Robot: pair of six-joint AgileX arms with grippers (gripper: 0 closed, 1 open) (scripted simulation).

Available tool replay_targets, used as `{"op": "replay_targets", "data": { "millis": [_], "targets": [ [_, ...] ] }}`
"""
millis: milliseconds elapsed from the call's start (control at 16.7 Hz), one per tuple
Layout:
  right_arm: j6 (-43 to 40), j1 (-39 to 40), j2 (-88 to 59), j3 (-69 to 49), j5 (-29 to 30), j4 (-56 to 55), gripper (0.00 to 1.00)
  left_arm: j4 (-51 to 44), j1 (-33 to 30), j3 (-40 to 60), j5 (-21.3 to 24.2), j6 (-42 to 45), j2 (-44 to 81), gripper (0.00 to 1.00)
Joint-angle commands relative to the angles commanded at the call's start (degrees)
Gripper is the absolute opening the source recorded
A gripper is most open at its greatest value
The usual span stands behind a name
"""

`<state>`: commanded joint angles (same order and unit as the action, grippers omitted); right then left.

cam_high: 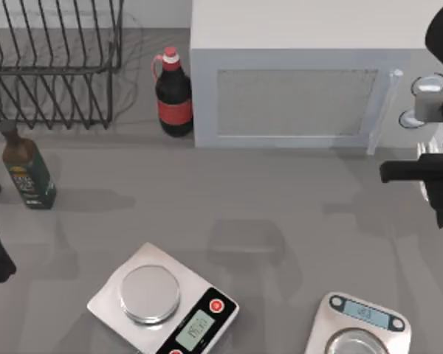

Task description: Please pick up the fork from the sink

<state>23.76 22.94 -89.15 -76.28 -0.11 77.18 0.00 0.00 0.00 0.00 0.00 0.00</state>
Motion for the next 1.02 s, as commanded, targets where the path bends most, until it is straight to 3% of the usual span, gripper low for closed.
{"op": "replay_targets", "data": {
  "millis": [600, 960, 1020],
  "targets": [
    [0.3, 0.5, -4.1, 18.8, 0.1, -23.4, 0.0, 0.0, 0.0, 0.0, 0.0, 0.0, 0.0, 1.0],
    [0.4, 0.5, -4.7, 20.6, 0.1, -25.3, 0.0, 0.0, 0.0, 0.0, 0.0, 0.0, 0.0, 1.0],
    [0.4, 0.5, -4.7, 20.6, 0.1, -25.3, 0.08, 0.0, 0.0, 0.0, 0.0, 0.0, 0.0, 1.0]
  ]
}}
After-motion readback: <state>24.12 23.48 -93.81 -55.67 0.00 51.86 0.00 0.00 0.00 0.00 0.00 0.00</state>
